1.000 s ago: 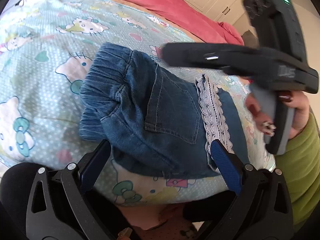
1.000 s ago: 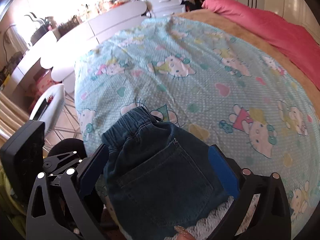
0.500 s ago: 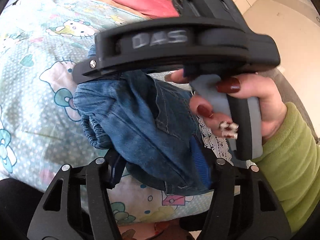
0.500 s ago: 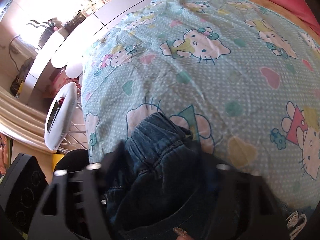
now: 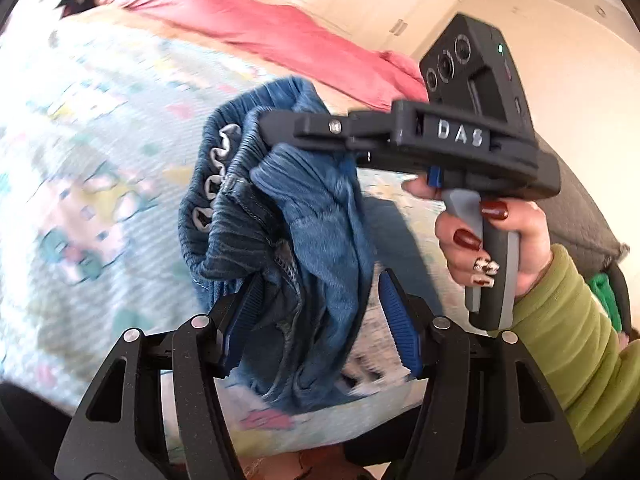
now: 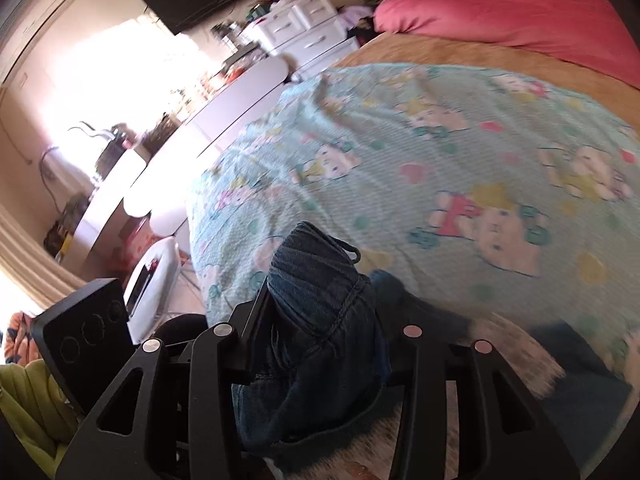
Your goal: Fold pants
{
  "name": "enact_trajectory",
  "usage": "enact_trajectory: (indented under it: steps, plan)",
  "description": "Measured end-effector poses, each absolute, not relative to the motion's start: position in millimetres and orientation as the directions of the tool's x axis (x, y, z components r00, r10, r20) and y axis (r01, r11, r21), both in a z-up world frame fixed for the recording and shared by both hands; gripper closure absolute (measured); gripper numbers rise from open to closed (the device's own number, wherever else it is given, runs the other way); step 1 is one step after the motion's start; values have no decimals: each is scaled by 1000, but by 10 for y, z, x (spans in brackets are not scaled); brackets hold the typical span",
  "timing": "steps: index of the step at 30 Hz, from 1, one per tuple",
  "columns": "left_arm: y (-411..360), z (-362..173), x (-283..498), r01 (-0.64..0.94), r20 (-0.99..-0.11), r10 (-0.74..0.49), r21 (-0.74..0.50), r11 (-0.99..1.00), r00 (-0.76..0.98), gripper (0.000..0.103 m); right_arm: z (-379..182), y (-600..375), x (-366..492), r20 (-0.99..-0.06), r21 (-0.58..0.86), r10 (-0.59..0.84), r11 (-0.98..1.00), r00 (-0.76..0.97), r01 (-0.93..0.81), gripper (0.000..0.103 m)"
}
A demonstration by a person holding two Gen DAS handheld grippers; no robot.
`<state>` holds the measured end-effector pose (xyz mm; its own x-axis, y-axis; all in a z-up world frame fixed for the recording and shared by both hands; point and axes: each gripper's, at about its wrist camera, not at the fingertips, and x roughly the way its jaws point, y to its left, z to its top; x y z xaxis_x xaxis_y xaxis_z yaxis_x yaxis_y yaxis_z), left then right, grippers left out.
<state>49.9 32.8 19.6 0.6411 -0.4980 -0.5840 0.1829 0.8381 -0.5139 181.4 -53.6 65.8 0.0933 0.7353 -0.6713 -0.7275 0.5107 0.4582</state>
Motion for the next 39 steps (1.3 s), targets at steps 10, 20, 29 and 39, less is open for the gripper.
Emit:
enact_trajectory:
  steps: [10,20,29,39]
  plan:
    - [-654,266,571,385,-599,-624,-492,781,502,50,519,-1941,1715,-633,489,717,662,290,-568,36]
    - [-283,410,549,328,-604,-508,-391,860,614,40,350,-2057,1477,-643,453,665,730,380,-512,15]
    - [-395,212,813,273,-663,-466,-380,884,586,40,48,-1884,1540,-682,539,679,718,271,-440,69]
    - [-402,-68,762,307,-717,-465,-351,885,520,35,33,-2255,1328,-688,526,641,763,339,-375,66]
